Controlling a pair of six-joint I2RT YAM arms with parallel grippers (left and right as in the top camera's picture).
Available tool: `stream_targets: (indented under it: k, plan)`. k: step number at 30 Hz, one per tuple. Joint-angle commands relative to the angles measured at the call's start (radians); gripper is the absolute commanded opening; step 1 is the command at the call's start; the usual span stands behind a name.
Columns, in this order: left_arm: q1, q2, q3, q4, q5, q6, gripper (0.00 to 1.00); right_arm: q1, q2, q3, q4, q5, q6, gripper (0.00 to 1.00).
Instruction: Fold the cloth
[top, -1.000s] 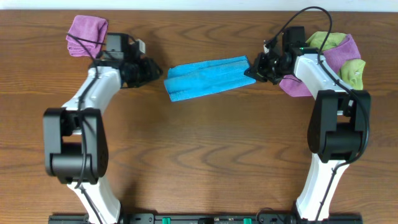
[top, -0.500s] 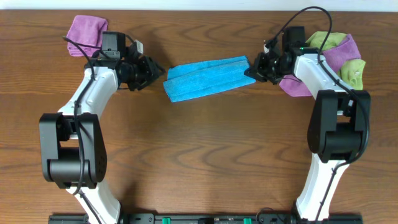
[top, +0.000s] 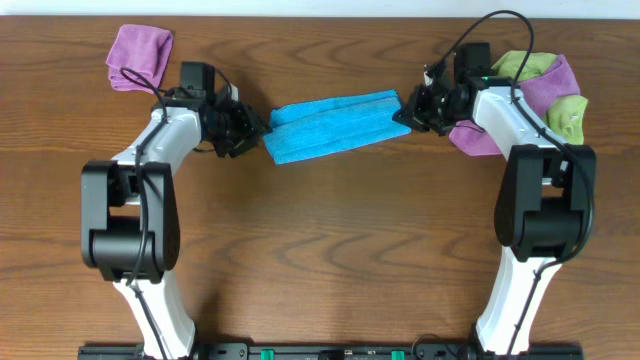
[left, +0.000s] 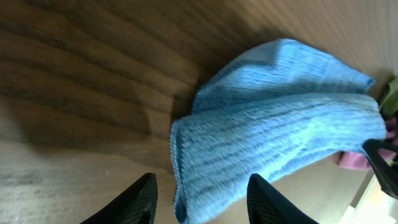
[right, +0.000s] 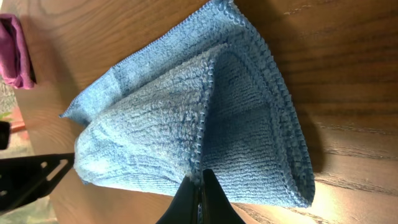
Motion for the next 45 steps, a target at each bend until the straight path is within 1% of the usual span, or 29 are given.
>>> stream_targets:
  k: [1, 7, 9, 11, 14, 17, 25, 29, 32, 34, 37, 40, 45]
  plan:
    - [-0.013, 0.027, 0.005, 0.008, 0.017, -0.037, 0.48, -0.006, 0.012, 0.016, 0.000, -0.016, -0.016, 0.01]
    - [-0.022, 0.042, 0.005, 0.052, 0.050, -0.067, 0.47, -0.006, 0.012, 0.016, 0.000, -0.015, -0.016, 0.01]
    - [-0.023, 0.042, 0.005, 0.068, 0.038, -0.070, 0.43, -0.006, 0.012, 0.016, 0.000, -0.015, -0.016, 0.02]
    - [-0.023, 0.042, 0.005, 0.075, 0.034, -0.071, 0.31, -0.006, 0.012, 0.016, 0.000, -0.015, -0.016, 0.01]
    - [-0.025, 0.042, 0.005, 0.091, 0.027, -0.089, 0.06, -0.006, 0.012, 0.016, 0.000, -0.015, -0.016, 0.02]
    - [-0.026, 0.042, 0.005, 0.124, 0.029, -0.089, 0.06, -0.006, 0.012, 0.016, 0.000, -0.015, -0.016, 0.01]
    - [-0.029, 0.042, 0.005, 0.295, 0.023, -0.084, 0.06, -0.006, 0.012, 0.016, 0.035, -0.016, -0.015, 0.01]
    - [-0.030, 0.043, 0.005, 0.317, -0.014, -0.084, 0.06, -0.006, 0.012, 0.016, 0.064, -0.016, -0.001, 0.01]
    - [-0.032, 0.052, 0.005, 0.341, -0.013, -0.083, 0.06, -0.006, 0.012, 0.016, 0.086, -0.016, 0.004, 0.01]
    - [-0.037, 0.055, 0.005, 0.328, -0.013, -0.064, 0.06, -0.006, 0.012, 0.016, 0.082, -0.021, 0.007, 0.01]
    - [-0.044, 0.055, 0.005, 0.234, -0.006, -0.013, 0.06, -0.006, 0.012, 0.016, 0.043, -0.053, 0.006, 0.01]
    - [-0.044, 0.055, 0.005, 0.159, -0.038, 0.018, 0.06, -0.006, 0.012, 0.016, 0.010, -0.052, 0.002, 0.01]
    - [-0.044, 0.055, 0.005, 0.155, -0.062, 0.028, 0.06, -0.006, 0.012, 0.016, -0.002, -0.038, -0.005, 0.02]
